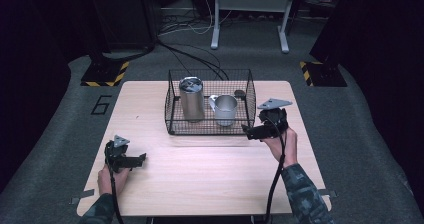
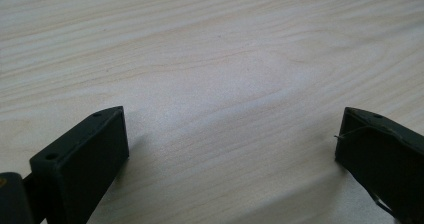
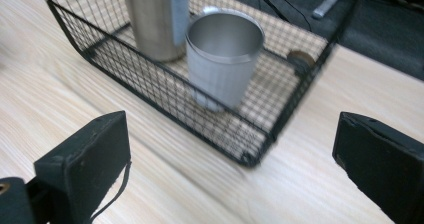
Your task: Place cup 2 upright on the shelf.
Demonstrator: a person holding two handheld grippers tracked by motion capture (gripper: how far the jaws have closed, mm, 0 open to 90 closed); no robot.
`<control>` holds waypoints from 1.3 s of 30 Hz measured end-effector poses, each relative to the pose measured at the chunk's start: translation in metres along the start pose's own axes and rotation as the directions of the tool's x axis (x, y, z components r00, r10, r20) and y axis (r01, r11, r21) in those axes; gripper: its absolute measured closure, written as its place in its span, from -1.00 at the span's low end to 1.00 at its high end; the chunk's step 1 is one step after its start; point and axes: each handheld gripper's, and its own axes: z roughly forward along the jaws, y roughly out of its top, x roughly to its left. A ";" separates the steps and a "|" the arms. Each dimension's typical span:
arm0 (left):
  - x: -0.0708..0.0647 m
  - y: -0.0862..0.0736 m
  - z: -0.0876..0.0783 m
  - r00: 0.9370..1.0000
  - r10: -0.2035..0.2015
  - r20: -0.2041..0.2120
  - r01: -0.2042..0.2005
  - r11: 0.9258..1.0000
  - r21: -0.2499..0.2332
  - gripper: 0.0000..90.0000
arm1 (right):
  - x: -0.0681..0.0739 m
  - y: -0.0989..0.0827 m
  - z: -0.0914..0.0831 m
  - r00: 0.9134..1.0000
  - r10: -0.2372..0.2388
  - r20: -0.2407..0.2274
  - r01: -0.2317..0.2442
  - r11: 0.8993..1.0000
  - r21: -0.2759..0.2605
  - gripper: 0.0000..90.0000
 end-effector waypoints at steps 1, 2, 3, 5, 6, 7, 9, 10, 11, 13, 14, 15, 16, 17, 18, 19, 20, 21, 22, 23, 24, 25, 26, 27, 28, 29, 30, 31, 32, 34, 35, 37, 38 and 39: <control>0.000 0.000 0.000 1.000 0.000 0.000 0.000 1.000 0.000 -0.99 | -0.003 -0.012 -0.001 1.000 0.011 0.015 -0.011 1.000 0.006 -0.98; 0.000 0.000 0.000 1.000 0.001 0.000 -0.001 1.000 0.000 -0.99 | -0.004 -0.019 -0.001 1.000 0.019 0.025 -0.019 1.000 0.010 -0.98; 0.000 0.000 0.000 1.000 0.001 0.000 -0.001 1.000 0.000 -0.99 | -0.006 -0.026 -0.001 0.999 0.029 0.029 -0.029 0.999 0.016 -0.98; 0.000 0.000 0.000 1.000 0.001 0.000 -0.001 1.000 0.000 -0.99 | -0.009 -0.040 0.001 0.998 0.048 0.030 -0.049 0.998 0.029 -0.99; 0.000 0.000 0.000 1.000 0.001 0.000 -0.001 1.000 0.000 -0.99 | -0.010 -0.047 0.002 0.998 0.056 0.035 -0.057 0.998 0.032 -0.99; 0.000 0.000 0.000 1.000 0.001 0.000 -0.001 1.000 0.000 -0.99 | -0.012 -0.054 0.002 0.998 0.057 0.038 -0.058 0.997 0.044 -0.99; 0.000 0.000 0.000 1.000 0.001 0.000 -0.001 1.000 0.000 -0.99 | -0.015 -0.069 0.004 0.997 0.069 0.043 -0.071 0.996 0.058 -0.99; 0.000 0.000 0.000 1.000 0.001 0.000 -0.001 1.000 0.000 -0.99 | -0.015 -0.076 0.005 0.995 0.087 0.053 -0.090 0.994 0.066 -0.99; 0.000 0.000 0.000 1.000 0.001 0.000 -0.001 1.000 0.000 -0.99 | -0.016 -0.083 0.006 0.994 0.097 0.058 -0.101 0.992 0.074 -0.99; 0.000 0.000 0.000 1.000 0.001 0.000 -0.001 1.000 0.000 -0.99 | -0.019 -0.098 0.009 0.990 0.122 0.072 -0.127 0.988 0.082 -0.99; 0.000 0.000 0.000 1.000 0.001 0.000 -0.001 1.000 0.000 -0.99 | -0.021 -0.106 0.010 0.988 0.133 0.078 -0.140 0.986 0.092 -0.99; 0.000 0.000 0.000 1.000 0.001 0.000 -0.001 1.000 0.000 -0.99 | -0.023 -0.113 0.011 0.985 0.145 0.089 -0.153 0.983 0.097 -0.99; 0.000 0.000 0.000 1.000 0.001 0.000 -0.001 1.000 0.000 -0.99 | -0.025 -0.120 0.012 0.982 0.164 0.092 -0.173 0.979 0.106 -0.99; 0.000 0.000 0.000 1.000 0.001 0.000 -0.001 1.000 0.000 -0.99 | -0.027 -0.127 0.013 0.979 0.179 0.099 -0.190 0.975 0.113 -0.99; 0.000 0.000 0.000 1.000 0.001 0.000 -0.001 1.000 0.000 -0.99 | -0.027 -0.127 0.013 0.979 0.179 0.099 -0.190 0.975 0.113 -0.99; 0.000 0.000 0.000 1.000 0.001 0.000 -0.001 1.000 0.000 -0.99 | -0.029 -0.133 0.014 0.976 0.189 0.108 -0.201 0.973 0.112 -0.99; 0.000 0.000 0.000 1.000 0.001 0.000 -0.001 1.000 0.000 -0.99 | -0.033 -0.146 0.015 0.970 0.211 0.122 -0.225 0.967 0.122 -0.99; 0.000 0.000 0.000 1.000 0.001 0.000 -0.001 1.000 0.000 -0.99 | -0.035 -0.150 0.015 0.968 0.215 0.126 -0.230 0.966 0.120 -1.00; 0.000 0.000 0.000 1.000 0.001 0.000 -0.001 1.000 0.000 -0.99 | -0.035 -0.150 0.015 0.968 0.215 0.126 -0.230 0.966 0.120 -1.00; 0.000 0.000 0.000 1.000 0.001 0.000 -0.001 1.000 0.000 -0.99 | -0.037 -0.160 0.016 0.966 0.216 0.144 -0.234 0.965 0.121 -1.00; 0.000 0.000 0.000 1.000 0.001 0.002 -0.001 1.000 0.000 -0.99 | -0.038 -0.164 0.016 0.965 0.219 0.146 -0.238 0.964 0.122 -1.00; 0.000 0.000 0.000 1.000 0.001 0.002 -0.001 1.000 0.000 -0.99 | -0.038 -0.164 0.016 0.965 0.219 0.146 -0.238 0.964 0.122 -1.00; 0.000 0.000 0.000 1.000 -0.005 0.001 0.005 1.000 -0.004 -0.99 | -0.040 -0.172 0.016 0.962 0.223 0.156 -0.243 0.962 0.124 -1.00; 0.000 0.000 0.000 1.000 -0.001 0.001 0.001 1.000 0.000 -0.99 | -0.041 -0.174 0.016 0.963 0.218 0.160 -0.239 0.963 0.124 -1.00; 0.000 0.000 0.000 1.000 0.001 0.002 -0.001 1.000 0.000 -0.99 | -0.041 -0.177 0.016 0.962 0.219 0.164 -0.241 0.963 0.124 -1.00; 0.000 0.000 0.000 1.000 -0.006 0.001 0.006 1.000 -0.004 -0.99 | -0.042 -0.180 0.016 0.960 0.222 0.168 -0.244 0.962 0.124 -1.00; 0.000 0.000 0.000 1.000 0.002 0.000 -0.002 1.000 0.001 -0.99 | -0.043 -0.183 0.016 0.960 0.223 0.166 -0.245 0.962 0.122 -1.00; 0.000 0.000 0.000 1.000 -0.006 0.001 0.006 1.000 -0.004 -0.99 | -0.044 -0.185 0.016 0.960 0.228 0.163 -0.249 0.961 0.120 -1.00; 0.000 0.000 0.000 1.000 -0.004 0.001 0.004 1.000 -0.003 -0.99 | -0.044 -0.187 0.016 0.959 0.231 0.166 -0.252 0.960 0.123 -1.00; 0.000 0.000 0.000 1.000 -0.005 0.001 0.005 1.000 -0.004 -0.99 | -0.045 -0.191 0.018 0.957 0.233 0.171 -0.256 0.958 0.130 -1.00; 0.000 0.000 0.000 1.000 -0.005 0.001 0.005 1.000 -0.003 -0.99 | -0.045 -0.193 0.017 0.957 0.234 0.172 -0.255 0.960 0.113 -1.00; 0.000 0.000 0.000 1.000 -0.005 0.001 0.005 1.000 -0.004 -0.99 | -0.045 -0.195 0.016 0.957 0.231 0.173 -0.251 0.963 0.100 -1.00; 0.000 0.000 0.000 1.000 -0.004 0.001 0.004 1.000 -0.003 -0.99 | -0.046 -0.197 0.016 0.960 0.223 0.168 -0.241 0.966 0.094 -1.00; 0.000 0.000 0.000 1.000 -0.005 0.001 0.005 1.000 -0.003 -0.99 | -0.046 -0.197 0.016 0.960 0.223 0.169 -0.241 0.966 0.093 -1.00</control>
